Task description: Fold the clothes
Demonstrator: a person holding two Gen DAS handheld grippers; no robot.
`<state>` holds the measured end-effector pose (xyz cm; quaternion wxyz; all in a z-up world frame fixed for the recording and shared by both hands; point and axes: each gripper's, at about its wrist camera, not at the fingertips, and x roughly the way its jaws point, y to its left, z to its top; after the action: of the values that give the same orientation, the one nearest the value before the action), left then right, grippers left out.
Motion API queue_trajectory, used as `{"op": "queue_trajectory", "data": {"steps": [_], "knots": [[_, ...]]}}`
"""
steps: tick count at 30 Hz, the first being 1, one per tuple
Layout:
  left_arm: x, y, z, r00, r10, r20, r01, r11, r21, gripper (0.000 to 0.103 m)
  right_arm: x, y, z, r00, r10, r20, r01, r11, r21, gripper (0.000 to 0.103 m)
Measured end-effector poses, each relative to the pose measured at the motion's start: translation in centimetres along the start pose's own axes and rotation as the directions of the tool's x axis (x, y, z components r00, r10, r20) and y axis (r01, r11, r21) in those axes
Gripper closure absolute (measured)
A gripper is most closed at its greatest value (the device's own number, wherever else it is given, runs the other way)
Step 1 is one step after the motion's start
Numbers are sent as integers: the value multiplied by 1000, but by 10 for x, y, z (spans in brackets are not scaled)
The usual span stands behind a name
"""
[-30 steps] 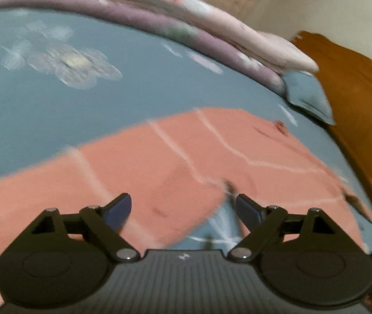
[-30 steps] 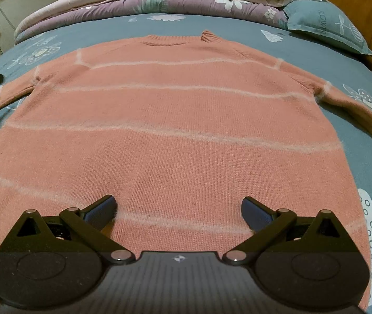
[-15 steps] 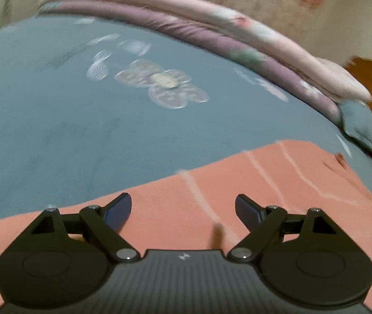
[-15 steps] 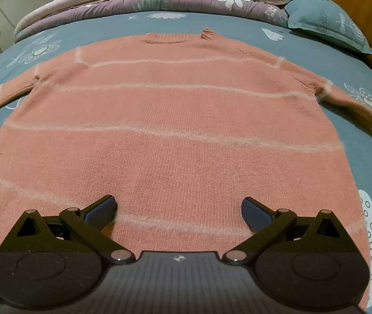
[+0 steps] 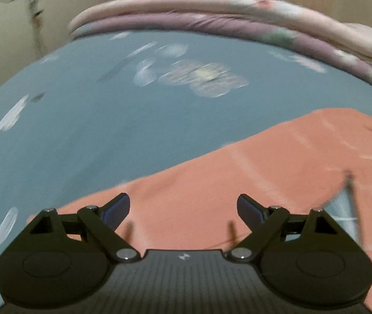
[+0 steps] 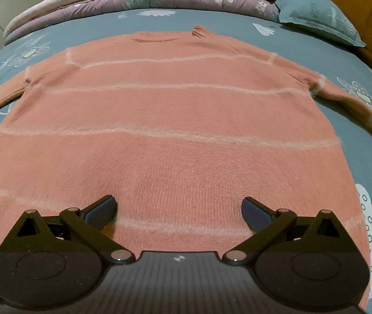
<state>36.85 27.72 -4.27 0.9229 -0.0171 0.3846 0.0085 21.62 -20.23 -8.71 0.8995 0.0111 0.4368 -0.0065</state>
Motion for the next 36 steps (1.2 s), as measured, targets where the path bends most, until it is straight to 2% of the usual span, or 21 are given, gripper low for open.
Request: {"op": "queue_trajectory", "data": {"steps": [2,3,5,7,8,12,14,16,19,20,22,27,28,32,34,36], "knots": [[-6,-27,12,993,-116,29,114,992,53,14,0,0,1,1000,1,-5,-1,1000,0,0],[-8,-43,18,980,-194,38,191,979,74,14,0,-1,1,1000,2,-4,-2,1000,-2,0],[-5,-76,28,937,-349,32,344,933,108,12,0,-1,0,1000,3,3,-3,1000,-2,0],[5,-109,37,889,-458,-22,457,882,115,12,-1,-1,-3,1000,-5,16,4,1000,3,0],[8,-126,38,871,-490,-40,491,862,124,12,-2,0,-5,1000,-11,27,11,1000,7,0],[26,-183,34,837,-540,-87,546,818,181,12,-5,4,-17,995,-38,88,36,999,30,0],[40,-201,29,819,-559,-129,573,799,180,12,-7,4,-21,993,-42,114,39,999,35,0],[51,-212,22,827,-538,-162,562,802,201,12,-6,3,-24,990,-36,136,32,999,33,0],[68,-215,15,868,-462,-183,492,852,181,14,-7,0,-29,985,-22,174,18,1000,25,0],[69,-211,13,877,-448,-175,474,865,163,19,-8,0,-31,983,-17,184,13,1000,22,0],[72,-204,10,894,-417,-162,438,890,125,18,-9,-1,-34,980,-8,198,5,1000,15,0],[51,-230,16,920,-363,-147,386,905,180,18,-10,-7,-35,976,28,214,-28,1000,0,0],[44,-237,18,919,-368,-140,390,901,191,14,-10,-8,-35,976,32,215,-33,999,-2,0],[31,-279,20,884,-444,-145,466,857,221,10,-9,-9,-37,974,37,223,-39,999,3,0],[36,-299,15,884,-438,-162,467,849,248,10,-9,-10,-38,973,40,226,-43,999,6,0],[50,-310,7,896,-396,-202,438,864,249,10,-10,-11,-38,972,45,231,-49,999,12,0]]}}
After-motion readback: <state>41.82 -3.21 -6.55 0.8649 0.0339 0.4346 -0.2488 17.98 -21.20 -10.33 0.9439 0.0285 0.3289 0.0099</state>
